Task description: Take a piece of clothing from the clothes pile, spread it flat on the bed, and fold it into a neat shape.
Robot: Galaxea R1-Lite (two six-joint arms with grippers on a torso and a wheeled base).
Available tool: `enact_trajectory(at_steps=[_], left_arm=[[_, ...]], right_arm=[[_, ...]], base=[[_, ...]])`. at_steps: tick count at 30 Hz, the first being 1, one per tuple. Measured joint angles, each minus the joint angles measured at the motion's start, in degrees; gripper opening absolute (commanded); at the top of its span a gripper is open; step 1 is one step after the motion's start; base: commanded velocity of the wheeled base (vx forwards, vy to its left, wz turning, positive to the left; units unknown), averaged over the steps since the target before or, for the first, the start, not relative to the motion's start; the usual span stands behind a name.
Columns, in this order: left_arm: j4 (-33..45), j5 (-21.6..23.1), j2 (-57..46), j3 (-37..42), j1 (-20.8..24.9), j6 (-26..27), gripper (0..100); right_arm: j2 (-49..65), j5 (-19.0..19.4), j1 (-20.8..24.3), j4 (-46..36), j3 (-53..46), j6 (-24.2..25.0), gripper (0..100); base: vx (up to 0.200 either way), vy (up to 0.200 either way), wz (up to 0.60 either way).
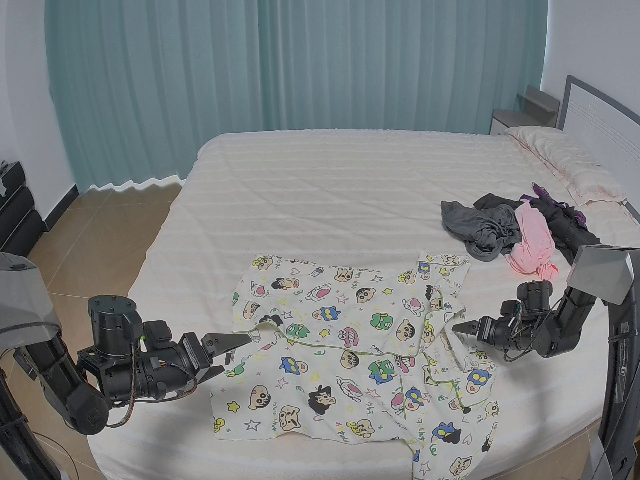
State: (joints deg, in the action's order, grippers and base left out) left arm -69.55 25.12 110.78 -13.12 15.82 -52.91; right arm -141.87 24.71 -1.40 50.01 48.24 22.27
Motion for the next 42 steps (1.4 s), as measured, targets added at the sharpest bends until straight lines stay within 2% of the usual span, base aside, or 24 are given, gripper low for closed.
enact_trajectory(at_steps=[15, 20, 26, 32, 36, 42], left_arm=[[0.05, 0.0, 0.3, 0.0, -0.17, 0.02, 100], [0.05, 0.0, 0.5, -0.02, -0.17, 0.02, 100], [0.05, 0.0, 1.33, 0.0, -0.12, 0.02, 100], [-0.11, 0.0, 3.22, -0.02, -0.04, 0.02, 100], [-0.68, 0.0, 4.33, -0.02, 0.0, 0.02, 100], [-0.82, 0.0, 5.49, 0.0, -0.09, 0.0, 100]], right_arm=[[0.59, -0.28, -1.16, 0.38, -1.17, 1.51, 0], [2.38, -0.3, -2.84, 0.63, -2.43, 2.33, 0], [5.08, -0.51, -7.41, 0.74, -4.45, 2.88, 0], [5.9, -2.99, -11.72, 0.73, -4.69, 2.9, 0], [6.07, -5.41, -12.46, 0.74, -4.41, 2.83, 0], [6.21, -6.07, -12.84, 0.73, -4.0, 2.9, 0]], base=[[0.0, 0.0, 0.0], [0.0, 0.0, 0.0], [0.0, 0.0, 0.0], [0.0, 0.0, 0.0], [0.0, 0.0, 0.0], [0.0, 0.0, 0.0]])
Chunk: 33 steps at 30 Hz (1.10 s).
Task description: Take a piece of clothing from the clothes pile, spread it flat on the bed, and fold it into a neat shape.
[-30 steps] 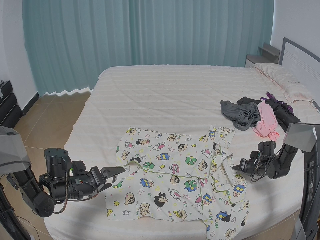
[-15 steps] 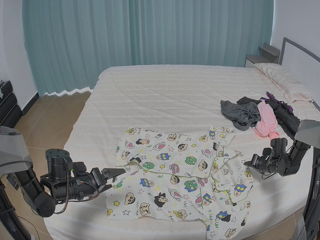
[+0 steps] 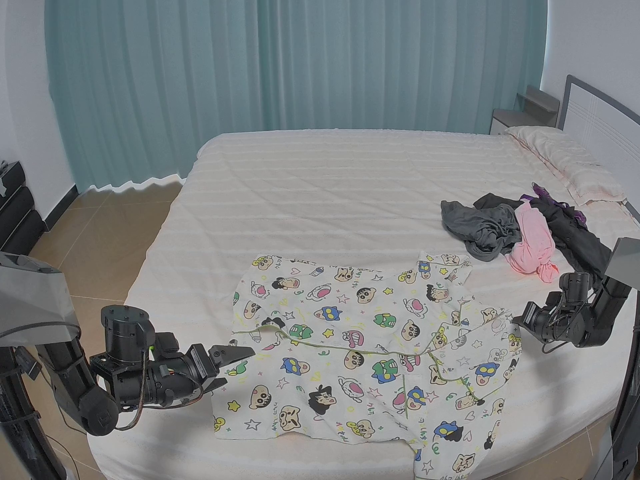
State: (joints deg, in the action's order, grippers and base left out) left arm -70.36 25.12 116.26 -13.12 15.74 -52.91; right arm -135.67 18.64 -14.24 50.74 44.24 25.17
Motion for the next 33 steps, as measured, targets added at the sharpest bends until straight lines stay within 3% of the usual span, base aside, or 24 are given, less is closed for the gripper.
enact_trajectory(at_steps=[15, 16, 21, 30, 33], left_arm=[[-0.02, -0.04, 1.07, -0.18, -0.3, 0.11, 100], [-0.04, -0.15, 1.21, -0.28, -0.34, 0.11, 100], [-0.83, -2.08, 2.71, -1.4, -0.45, 0.44, 100], [-1.71, -15.98, 8.63, -5.49, 0.49, 1.05, 100], [-1.69, -17.1, 10.29, -6.36, 1.99, 1.29, 100]], right_arm=[[-0.52, -0.85, -0.95, 2.72, 1.62, 0.61, 0], [-0.41, -0.85, -0.74, 2.79, 1.46, 1.05, 100], [1.08, -0.68, 1.4, 3.82, -0.04, 5.25, 100], [3.52, -0.72, 7.05, 10.26, -5.18, 6.19, 100], [3.91, -0.83, 8.98, 11.95, -6.84, 6.24, 100]], base=[[0.0, 0.0, 0.0], [0.0, 0.0, 0.0], [0.0, 0.0, 0.0], [0.0, 0.0, 0.0], [0.0, 0.0, 0.0]])
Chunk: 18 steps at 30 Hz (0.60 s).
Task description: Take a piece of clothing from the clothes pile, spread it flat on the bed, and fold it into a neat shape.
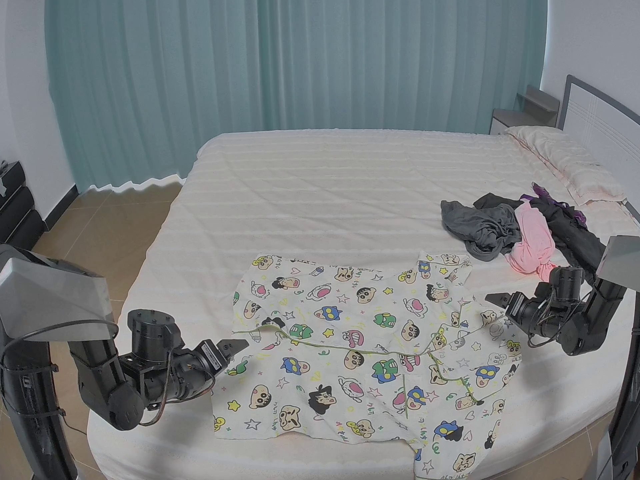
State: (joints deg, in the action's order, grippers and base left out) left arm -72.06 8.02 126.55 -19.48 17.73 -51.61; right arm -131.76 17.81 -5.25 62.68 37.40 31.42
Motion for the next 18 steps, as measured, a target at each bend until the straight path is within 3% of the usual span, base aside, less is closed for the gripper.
enact_trajectory(at_steps=[10, 18], left_arm=[[0.13, -8.07, 3.61, -0.91, 2.34, 3.04, 100], [0.21, -10.09, 4.86, -0.88, 2.15, 4.07, 100]], right_arm=[[1.07, 0.0, 1.82, 0.67, -1.77, 0.04, 100], [2.01, 0.02, 2.3, 0.71, -2.36, 0.04, 100]], base=[[0.0, 0.0, 0.0], [0.0, 0.0, 0.0]])
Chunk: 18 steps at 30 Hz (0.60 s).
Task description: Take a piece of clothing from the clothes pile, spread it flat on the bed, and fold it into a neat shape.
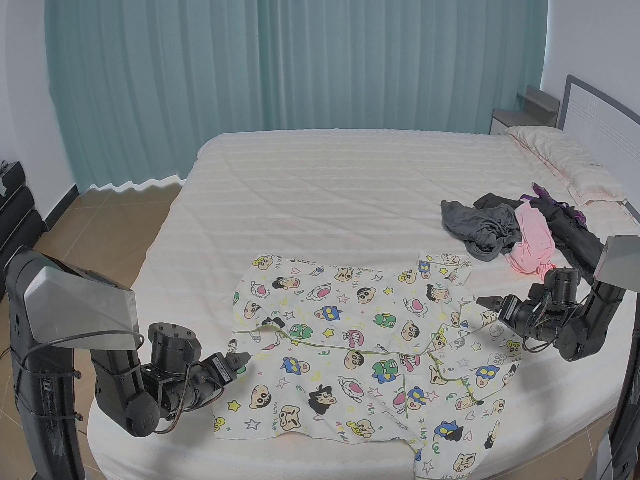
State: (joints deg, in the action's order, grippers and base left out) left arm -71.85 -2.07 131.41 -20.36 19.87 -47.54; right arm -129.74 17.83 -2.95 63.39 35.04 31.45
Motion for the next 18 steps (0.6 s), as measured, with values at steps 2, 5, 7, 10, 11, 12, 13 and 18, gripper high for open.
enact_trajectory(at_steps=[2, 5, 7, 10, 11, 12, 13, 18], left_arm=[[0.11, 0.0, 0.1, 0.33, 0.39, 0.02, 100], [0.11, 0.02, 0.17, 0.77, 1.21, 0.0, 100], [0.12, 0.05, 0.2, 1.23, 2.65, -0.05, 100], [0.06, -0.66, 0.21, 1.65, 5.05, -0.18, 100], [0.0, -1.8, 0.2, 1.73, 6.14, -0.29, 100], [-0.07, -2.6, 0.17, 1.78, 6.75, -0.33, 100], [-0.07, -3.12, 0.15, 1.82, 7.22, -0.38, 100], [-1.44, -5.83, 0.01, 1.67, 9.53, -0.57, 100]], right_arm=[[0.15, 0.01, 0.0, -0.02, -0.01, 0.02, 100], [0.3, 0.04, 0.01, 0.0, -0.04, 0.02, 100], [0.39, 0.06, 0.06, -0.02, -0.06, 0.02, 100], [0.5, 0.06, 0.17, 0.0, -0.1, 0.07, 100], [0.55, 0.06, 0.32, 0.0, -0.1, 0.11, 100], [0.56, 0.06, 0.39, 0.02, -0.12, 0.13, 100], [0.59, 0.06, 0.5, 0.02, -0.12, 0.13, 100], [0.72, 0.06, 0.76, 0.05, -0.15, 0.18, 100]], base=[[0.0, 0.0, 0.0], [0.0, 0.0, 0.0], [0.0, 0.0, 0.0], [0.0, 0.0, 0.0], [0.0, 0.0, 0.0], [0.0, 0.0, 0.0], [0.0, 0.0, 0.0], [0.0, 0.0, 0.0]])
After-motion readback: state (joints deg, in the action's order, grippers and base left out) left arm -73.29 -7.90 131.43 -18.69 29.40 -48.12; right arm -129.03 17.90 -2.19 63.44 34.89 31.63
